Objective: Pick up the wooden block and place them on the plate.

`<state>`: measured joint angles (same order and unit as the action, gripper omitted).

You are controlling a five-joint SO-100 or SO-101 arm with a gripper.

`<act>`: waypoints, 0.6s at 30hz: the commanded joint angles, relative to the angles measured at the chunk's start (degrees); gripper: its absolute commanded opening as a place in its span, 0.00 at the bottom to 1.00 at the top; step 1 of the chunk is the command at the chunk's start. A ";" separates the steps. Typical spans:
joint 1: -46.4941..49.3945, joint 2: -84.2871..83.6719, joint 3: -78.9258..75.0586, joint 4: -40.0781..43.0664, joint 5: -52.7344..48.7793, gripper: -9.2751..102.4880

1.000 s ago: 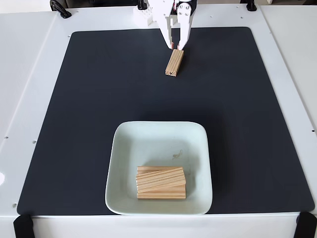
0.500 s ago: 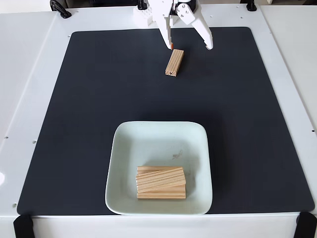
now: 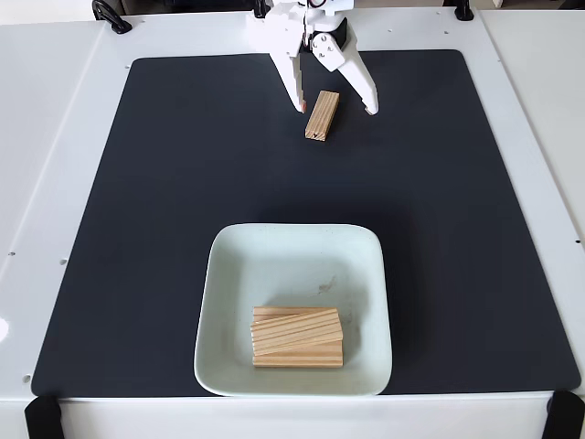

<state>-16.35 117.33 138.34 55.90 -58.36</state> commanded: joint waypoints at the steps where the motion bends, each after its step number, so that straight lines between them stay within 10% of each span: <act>1: 0.44 -0.88 -0.35 -1.32 -0.44 0.46; 18: 0.00 -2.37 3.16 -1.41 -0.44 0.26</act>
<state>-16.44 114.35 140.89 55.11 -58.36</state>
